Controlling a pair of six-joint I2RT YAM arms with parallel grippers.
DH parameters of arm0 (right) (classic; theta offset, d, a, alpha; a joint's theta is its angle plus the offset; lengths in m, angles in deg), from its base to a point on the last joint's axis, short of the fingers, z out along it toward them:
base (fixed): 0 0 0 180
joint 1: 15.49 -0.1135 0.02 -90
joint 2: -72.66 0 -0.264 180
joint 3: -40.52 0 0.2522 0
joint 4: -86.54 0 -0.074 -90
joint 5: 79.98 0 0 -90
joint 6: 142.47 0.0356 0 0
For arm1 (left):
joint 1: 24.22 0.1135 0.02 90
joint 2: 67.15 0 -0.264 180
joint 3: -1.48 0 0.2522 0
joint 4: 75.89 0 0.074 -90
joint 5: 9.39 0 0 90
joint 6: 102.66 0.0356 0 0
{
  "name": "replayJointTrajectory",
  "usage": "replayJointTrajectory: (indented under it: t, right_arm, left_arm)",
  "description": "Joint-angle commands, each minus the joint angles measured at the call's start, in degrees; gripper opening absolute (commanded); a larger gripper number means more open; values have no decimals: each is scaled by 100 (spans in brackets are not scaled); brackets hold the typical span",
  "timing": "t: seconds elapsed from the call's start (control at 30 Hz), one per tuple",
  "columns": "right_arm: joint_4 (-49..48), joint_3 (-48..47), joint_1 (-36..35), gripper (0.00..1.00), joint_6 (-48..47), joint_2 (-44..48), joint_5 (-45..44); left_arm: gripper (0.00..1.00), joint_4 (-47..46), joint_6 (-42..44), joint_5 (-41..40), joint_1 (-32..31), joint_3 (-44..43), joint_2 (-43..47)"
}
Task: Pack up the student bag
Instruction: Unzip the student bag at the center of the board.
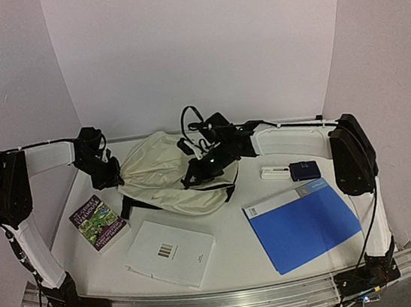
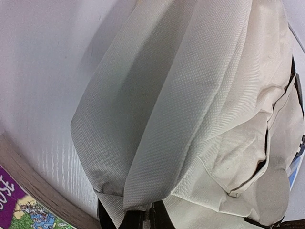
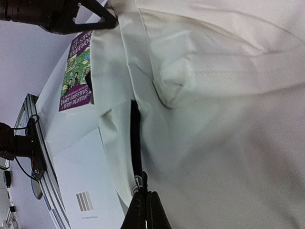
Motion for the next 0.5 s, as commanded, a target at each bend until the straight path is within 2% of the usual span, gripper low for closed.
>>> replayJointTrajectory:
  t: [0.0,0.13,0.27,0.33,0.47]
  right_arm:
    - [-26,662,466,0,-302,838,-34]
    - [-26,1223,696,0,-505,1137,-172]
    - [-42,1241,763,0,-508,1127,-71]
    - [-97,1015,763,0,-344,1005,159]
    - [-209,605,758,0,10,714,483]
  left_arm:
    - [0,160,42,-567,379,-657,-345]
    - [0,270,150,-535,502,-1097,-684]
    - [1,272,402,-334,507,-1520,-824]
    - [12,104,591,102,480,-1470,-601]
    - [58,-58,1020,269,148,-1147,140]
